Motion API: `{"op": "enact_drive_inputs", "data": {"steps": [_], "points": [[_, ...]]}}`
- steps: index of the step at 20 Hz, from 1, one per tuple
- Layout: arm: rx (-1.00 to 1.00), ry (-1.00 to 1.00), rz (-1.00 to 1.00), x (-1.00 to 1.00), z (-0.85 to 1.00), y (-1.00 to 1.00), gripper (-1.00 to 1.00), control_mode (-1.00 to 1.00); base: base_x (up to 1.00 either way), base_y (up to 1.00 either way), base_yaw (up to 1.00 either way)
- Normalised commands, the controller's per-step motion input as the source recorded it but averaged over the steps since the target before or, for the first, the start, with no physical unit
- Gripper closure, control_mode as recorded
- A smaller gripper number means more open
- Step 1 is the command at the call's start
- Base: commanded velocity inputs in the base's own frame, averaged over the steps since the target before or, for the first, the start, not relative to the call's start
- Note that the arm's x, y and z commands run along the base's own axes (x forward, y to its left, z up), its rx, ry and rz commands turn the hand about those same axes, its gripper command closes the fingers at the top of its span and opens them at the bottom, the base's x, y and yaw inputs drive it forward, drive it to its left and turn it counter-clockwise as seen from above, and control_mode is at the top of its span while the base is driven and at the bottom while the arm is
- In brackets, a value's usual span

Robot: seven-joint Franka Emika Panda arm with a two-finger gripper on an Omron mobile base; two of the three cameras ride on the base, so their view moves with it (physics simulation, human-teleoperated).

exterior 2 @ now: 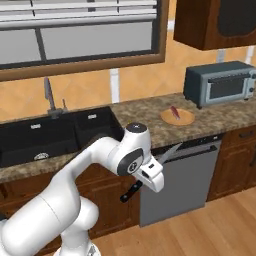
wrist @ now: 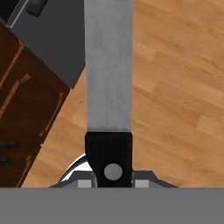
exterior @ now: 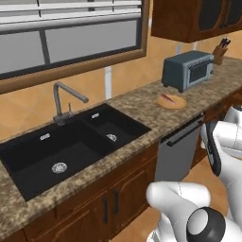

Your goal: Pick up the knife from the drawer and place it on the cutting board. Then place the meat from the plate to the cutting board.

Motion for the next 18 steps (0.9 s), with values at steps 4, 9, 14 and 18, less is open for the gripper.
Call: {"op": "enact_drive_inputs", "data": {"steps": [4, 9, 14, 18], "points": [[0.00, 0.00, 0.00, 0.00, 0.00, 0.00, 1.00, 1.00, -0.09, 1.00, 0.30], [0.00, 0.00, 0.00, 0.00, 0.00, 0.00, 1.00, 1.00, 0.00, 1.00, 0.28], [0.00, 0.00, 0.00, 0.00, 0.00, 0.00, 1.00, 1.00, 0.01, 1.00, 0.28], [0.00, 0.00, 0.00, 0.00, 0.00, 0.00, 1.00, 1.00, 0.40, 0.98, 0.38]]}}
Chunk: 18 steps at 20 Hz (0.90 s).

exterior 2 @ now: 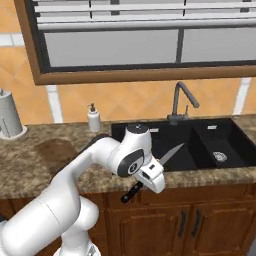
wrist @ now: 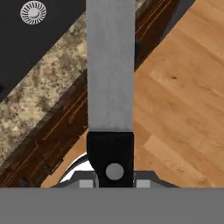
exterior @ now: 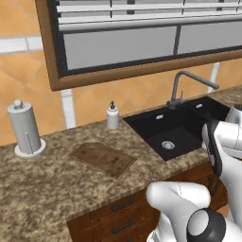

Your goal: Pick up the knife from the drawer and place it on the cutting board. Then place the meat from the plate to the cutting board.

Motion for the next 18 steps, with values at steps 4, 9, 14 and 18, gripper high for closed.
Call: {"op": "enact_drive_inputs", "data": {"steps": [4, 9, 14, 18], "points": [[0.00, 0.00, 0.00, 0.00, 0.00, 0.00, 1.00, 1.00, 0.42, 0.97, 0.42], [0.00, 0.00, 0.00, 0.00, 0.00, 0.00, 1.00, 1.00, -0.04, 0.18, 0.38], [0.00, 0.00, 0.00, 0.00, 0.00, 0.00, 1.00, 1.00, 0.27, 0.30, 0.35], [-0.01, 0.05, 0.00, 0.76, -0.16, 0.45, 1.00, -1.00, 0.00, 0.00, 0.00]]}}
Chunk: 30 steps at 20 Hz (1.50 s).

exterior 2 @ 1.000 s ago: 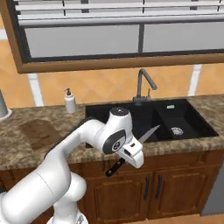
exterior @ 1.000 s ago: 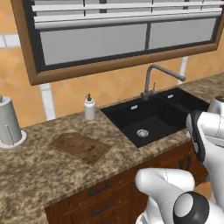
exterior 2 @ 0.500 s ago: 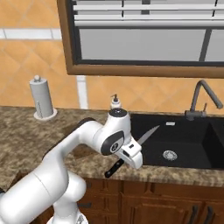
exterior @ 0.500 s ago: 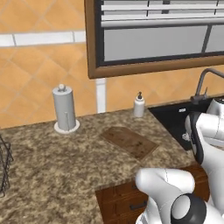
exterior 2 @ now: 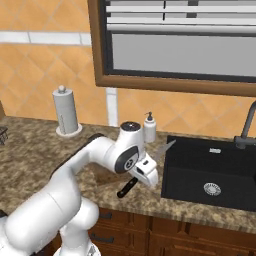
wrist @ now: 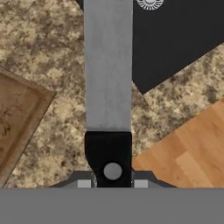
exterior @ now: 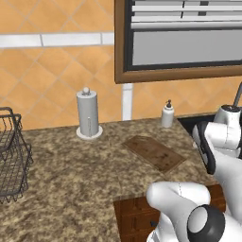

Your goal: Pick up the knife from the drawer and place it on the cutting board. Then place the meat from the plate to the cutting board.

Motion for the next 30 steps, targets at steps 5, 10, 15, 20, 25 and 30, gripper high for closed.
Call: {"op": "enact_drive_inputs", "data": {"steps": [5, 10, 15, 20, 25, 30], "points": [[-0.11, 0.15, -0.04, 0.99, -0.20, 0.98, 1.00, -1.00, 0.00, 0.00, 0.00], [-0.08, 0.09, -0.06, 0.81, -0.43, 0.69, 1.00, -1.00, 0.00, 0.00, 0.00], [0.00, 0.07, 0.00, 0.61, -0.30, 0.29, 1.00, -1.00, 0.00, 0.00, 0.00], [0.00, 0.15, 0.00, 0.66, -0.14, 0.59, 1.00, -1.00, 0.00, 0.00, 0.00], [0.03, 0.04, 0.00, 0.42, -0.05, 0.20, 1.00, -1.00, 0.00, 0.00, 0.00], [0.03, 0.02, 0.00, 0.39, -0.22, 0.22, 1.00, -1.00, 0.00, 0.00, 0.00]]}}
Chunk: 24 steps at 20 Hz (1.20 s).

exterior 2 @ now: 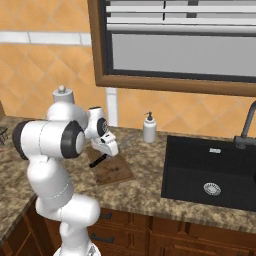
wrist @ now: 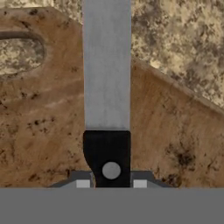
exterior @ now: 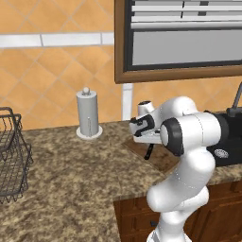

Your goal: Pick up the knife from the drawer and place it on the cutting board. Then place the meat from the plate to the cutting board.

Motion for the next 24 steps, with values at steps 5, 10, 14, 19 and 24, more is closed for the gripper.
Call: {"op": "enact_drive_inputs", "data": {"steps": [5, 10, 14, 19, 24], "points": [[0.02, -0.01, 0.00, 0.22, -0.39, 0.05, 1.00, -1.00, 0.00, 0.00, 0.00], [0.11, 0.00, 0.00, 0.21, -0.24, 0.04, 1.00, -1.00, 0.00, 0.00, 0.00], [0.04, -0.03, 0.00, -0.07, -0.33, 0.07, -1.00, -1.00, 0.00, 0.00, 0.00], [0.05, -0.16, 0.00, -0.53, -0.02, 0.00, -1.00, -1.00, 0.00, 0.00, 0.00], [0.03, -0.09, 0.00, -0.32, 0.34, 0.00, -1.00, -1.00, 0.00, 0.00, 0.00]]}}
